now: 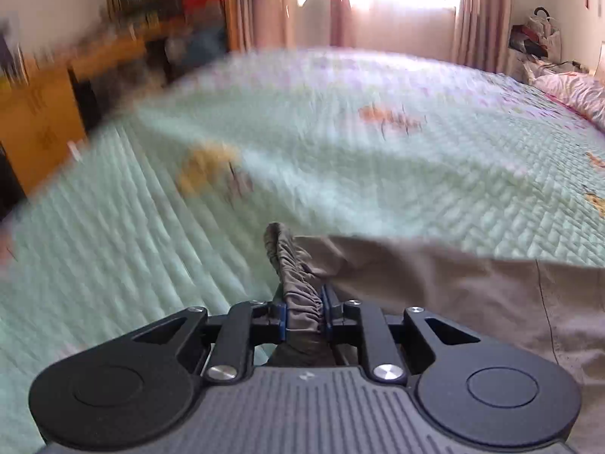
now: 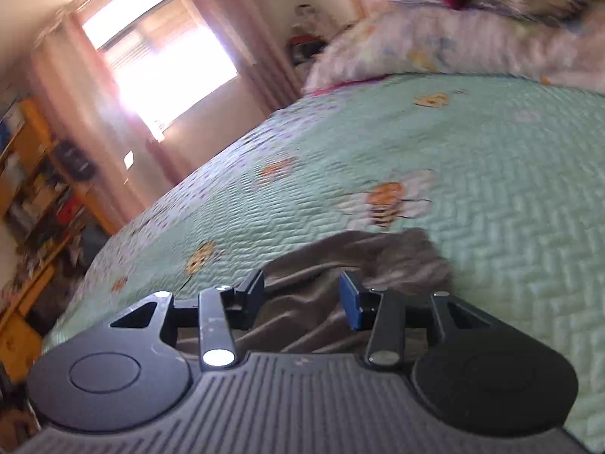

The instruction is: Fold clothes

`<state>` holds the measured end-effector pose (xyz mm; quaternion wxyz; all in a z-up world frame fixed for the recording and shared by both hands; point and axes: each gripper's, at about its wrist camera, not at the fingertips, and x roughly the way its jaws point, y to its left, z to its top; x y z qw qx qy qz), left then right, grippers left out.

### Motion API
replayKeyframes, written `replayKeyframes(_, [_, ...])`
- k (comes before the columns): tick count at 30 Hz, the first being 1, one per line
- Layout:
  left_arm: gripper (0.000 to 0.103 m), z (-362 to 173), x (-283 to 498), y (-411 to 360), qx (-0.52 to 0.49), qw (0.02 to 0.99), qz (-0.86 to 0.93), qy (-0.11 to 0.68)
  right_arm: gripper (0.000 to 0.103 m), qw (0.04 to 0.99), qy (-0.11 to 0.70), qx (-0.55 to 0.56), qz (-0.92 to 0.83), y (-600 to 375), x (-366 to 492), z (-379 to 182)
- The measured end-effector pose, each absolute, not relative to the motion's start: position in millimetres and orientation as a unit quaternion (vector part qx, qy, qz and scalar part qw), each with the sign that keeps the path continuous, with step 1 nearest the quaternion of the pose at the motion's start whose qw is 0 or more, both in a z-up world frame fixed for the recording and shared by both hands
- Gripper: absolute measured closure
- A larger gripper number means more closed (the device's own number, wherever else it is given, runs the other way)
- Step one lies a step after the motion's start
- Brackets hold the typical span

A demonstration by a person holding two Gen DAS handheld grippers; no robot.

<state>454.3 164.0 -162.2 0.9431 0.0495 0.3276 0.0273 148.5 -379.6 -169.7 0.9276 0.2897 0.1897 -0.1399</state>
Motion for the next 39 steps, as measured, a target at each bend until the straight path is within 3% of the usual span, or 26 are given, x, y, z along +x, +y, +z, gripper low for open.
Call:
replayKeyframes(3, [0.084,-142.5,463.9,184.2,0.062,0.949,0.093,0.294,0.057,0.934,0.223,0.256,-0.112,-368.0,184.4,-173.7])
replayKeyframes(6, [0.084,-150.1,483.3,212.1,0.046,0.936,0.084,0.34,0.057,0.932,0.248,0.248,-0.087,-365.3,215.1,-181.5])
replayKeyframes(8, [0.076,-156.0,481.8,226.8,0.034,0.931,0.083,0.354,0.057,0.932,0.254,0.244,-0.086,-366.8,223.4,-182.2])
replayKeyframes(9, [0.065,-159.2,479.0,234.7,0.031,0.928,0.097,0.359,0.057,0.933,0.249,0.246,-0.087,-370.7,222.3,-180.4])
replayKeyframes(10, [0.061,-162.7,474.7,243.6,0.026,0.925,0.116,0.362,0.057,0.933,0.245,0.248,-0.088,-374.6,221.1,-178.6])
replayKeyframes(12, [0.061,-170.3,463.7,268.4,-0.003,0.917,0.148,0.372,0.054,0.937,0.235,0.241,-0.093,-385.6,219.3,-172.7])
replayKeyframes(13, [0.061,-174.4,456.0,282.9,-0.029,0.912,0.156,0.378,0.046,0.939,0.237,0.229,-0.096,-394.2,221.2,-170.1])
replayKeyframes(17, [0.062,-179.2,418.2,324.1,-0.126,0.904,0.167,0.372,0.044,0.943,0.259,0.175,-0.112,-438.0,230.1,-168.8])
replayKeyframes(24, [0.061,-170.8,357.7,280.9,-0.125,0.917,0.087,0.369,0.041,0.919,0.34,0.196,-0.035,-479.4,251.6,-199.0])
replayKeyframes(29, [0.056,-177.5,339.7,231.2,-0.151,0.91,0.026,0.385,0.04,0.914,0.389,0.113,0.016,-459.9,278.4,-214.4])
replayKeyframes(30, [0.056,-178.9,338.4,219.7,-0.146,0.909,0.013,0.389,0.042,0.912,0.397,0.099,0.03,-455.9,282.1,-217.1])
replayKeyframes(33, [0.055,-182.8,334.7,185.4,-0.125,0.908,-0.02,0.399,0.095,0.918,0.393,0.039,0.035,-441.4,287.6,-216.2])
replayKeyframes(39, [0.052,-180.6,331.4,144.1,-0.115,0.912,-0.06,0.388,0.101,0.941,0.327,-0.063,-0.06,-433.3,305.4,-188.2])
